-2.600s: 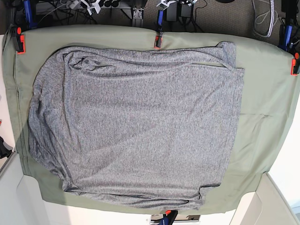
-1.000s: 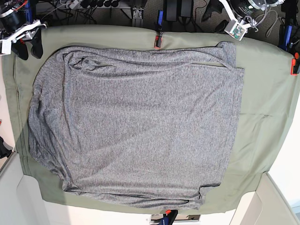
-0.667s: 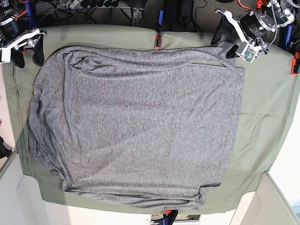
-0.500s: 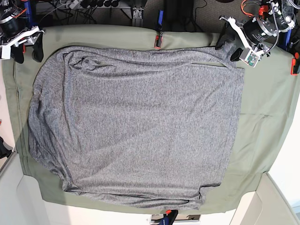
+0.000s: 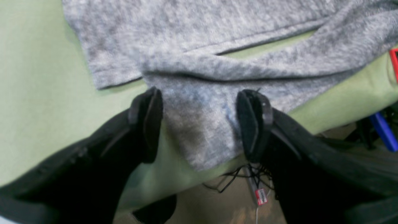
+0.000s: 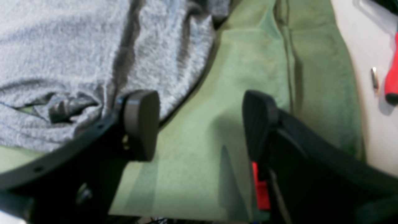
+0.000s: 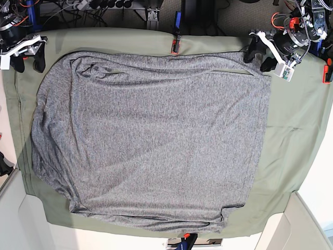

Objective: Fold the T-shirt properly
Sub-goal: 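Lower both grippers to the two corners of the shirt's collar-side edge, then close both grippers on the shirt corners and lift the edge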

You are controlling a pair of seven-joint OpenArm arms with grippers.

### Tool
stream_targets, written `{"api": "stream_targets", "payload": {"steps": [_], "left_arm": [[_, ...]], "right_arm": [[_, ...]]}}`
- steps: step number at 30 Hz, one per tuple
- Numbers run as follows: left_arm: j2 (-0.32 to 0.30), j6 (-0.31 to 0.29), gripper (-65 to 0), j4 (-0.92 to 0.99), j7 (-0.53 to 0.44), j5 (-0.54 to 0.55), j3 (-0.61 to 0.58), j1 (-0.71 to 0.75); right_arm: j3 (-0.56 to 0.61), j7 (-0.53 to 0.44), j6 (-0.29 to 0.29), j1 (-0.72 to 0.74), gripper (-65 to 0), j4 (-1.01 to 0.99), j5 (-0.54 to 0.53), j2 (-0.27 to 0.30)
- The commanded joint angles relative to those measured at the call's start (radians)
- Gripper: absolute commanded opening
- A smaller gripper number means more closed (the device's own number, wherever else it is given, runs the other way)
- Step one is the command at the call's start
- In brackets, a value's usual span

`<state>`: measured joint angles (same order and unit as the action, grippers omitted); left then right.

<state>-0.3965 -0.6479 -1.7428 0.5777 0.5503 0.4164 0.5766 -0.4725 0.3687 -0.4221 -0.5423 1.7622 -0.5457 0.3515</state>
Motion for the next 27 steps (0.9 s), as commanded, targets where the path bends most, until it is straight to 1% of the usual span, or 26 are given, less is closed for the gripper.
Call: {"api": "stream_targets", "payload": {"steps": [1,3,5,7,10,20,27], "left_arm": [[-0.017,0.008,-24.2,-0.011,-0.013,0.021,0.039,0.003],[-0.017,-0.001,-24.2,-0.011,0.031,0.08,0.092,0.003],[-0.017,-0.037,-24.2,-0.011,0.066,0.134,0.129,0.004],[-0.016,-0.049,-24.2,-0.011,0.074,0.181,0.142,0.008],[-0.006,-0.05,-24.2,-0.01,0.099,0.221,0.139,0.008],[0.04,-0.05,-24.2,0.018,0.108,0.222,0.124,0.008],[0.048,-0.05,-24.2,0.039,0.101,0.208,0.052,0.008]], "right_arm": [[-0.01,-0.023,0.0,0.002,-23.4,0.015,-0.011,0.014],[-0.01,-0.023,0.0,0.002,-23.4,0.015,-0.011,0.014],[-0.01,-0.024,0.0,0.003,-23.4,0.015,-0.011,0.014],[-0.01,-0.023,-0.001,0.015,-23.4,0.015,-0.011,0.014],[-0.01,-0.021,0.0,0.028,-23.4,0.015,-0.011,0.014],[-0.01,-0.005,0.0,0.037,-23.4,0.015,-0.009,0.013],[-0.01,-0.004,0.0,0.037,-23.4,0.014,-0.009,0.013]]}}
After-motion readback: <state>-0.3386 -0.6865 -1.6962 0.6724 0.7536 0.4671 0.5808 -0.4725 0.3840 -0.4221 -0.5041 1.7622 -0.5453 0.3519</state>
